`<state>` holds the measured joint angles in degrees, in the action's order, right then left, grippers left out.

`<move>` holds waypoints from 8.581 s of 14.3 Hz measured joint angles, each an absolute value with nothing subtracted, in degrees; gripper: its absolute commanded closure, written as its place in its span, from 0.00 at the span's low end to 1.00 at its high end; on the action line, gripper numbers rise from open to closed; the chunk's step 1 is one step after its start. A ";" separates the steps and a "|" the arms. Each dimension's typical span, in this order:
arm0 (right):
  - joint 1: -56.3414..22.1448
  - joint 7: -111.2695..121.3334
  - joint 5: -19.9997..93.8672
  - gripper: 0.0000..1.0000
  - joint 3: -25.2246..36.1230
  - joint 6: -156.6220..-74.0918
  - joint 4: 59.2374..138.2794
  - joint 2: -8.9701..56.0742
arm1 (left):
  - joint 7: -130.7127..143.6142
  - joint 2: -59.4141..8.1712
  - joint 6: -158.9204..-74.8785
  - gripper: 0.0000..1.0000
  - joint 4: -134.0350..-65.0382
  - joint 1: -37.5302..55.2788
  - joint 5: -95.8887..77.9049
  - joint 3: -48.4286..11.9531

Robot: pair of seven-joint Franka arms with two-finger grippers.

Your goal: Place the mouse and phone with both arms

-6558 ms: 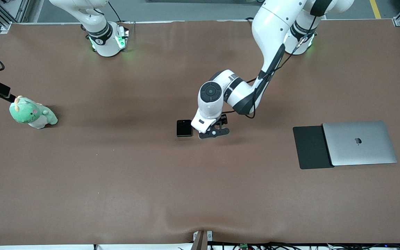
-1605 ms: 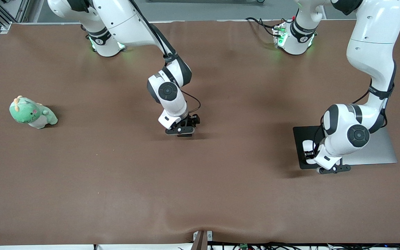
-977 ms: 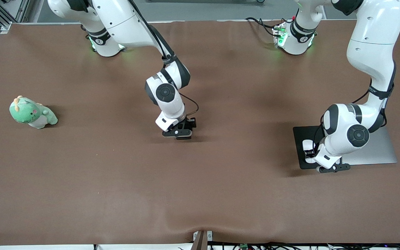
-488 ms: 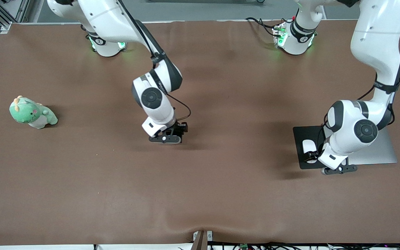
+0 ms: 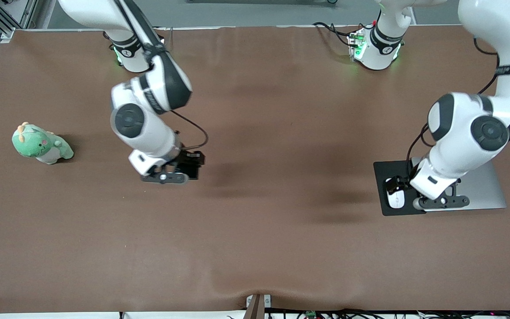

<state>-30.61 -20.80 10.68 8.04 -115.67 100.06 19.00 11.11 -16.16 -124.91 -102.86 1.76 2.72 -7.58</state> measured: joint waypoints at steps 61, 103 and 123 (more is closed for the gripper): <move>6.27 13.50 3.15 0.35 7.67 -152.29 138.80 16.92 | 16.05 0.45 -93.84 0.00 -90.47 9.54 0.16 -4.67; -6.48 3.73 -1.97 0.00 7.01 -93.37 94.62 -0.72 | 16.04 0.31 -93.83 0.00 -91.23 9.24 -0.18 -4.48; -2.70 4.80 -1.48 0.00 6.19 -84.80 86.18 -0.12 | 12.88 0.31 -93.83 0.00 -91.15 8.87 -0.18 -4.01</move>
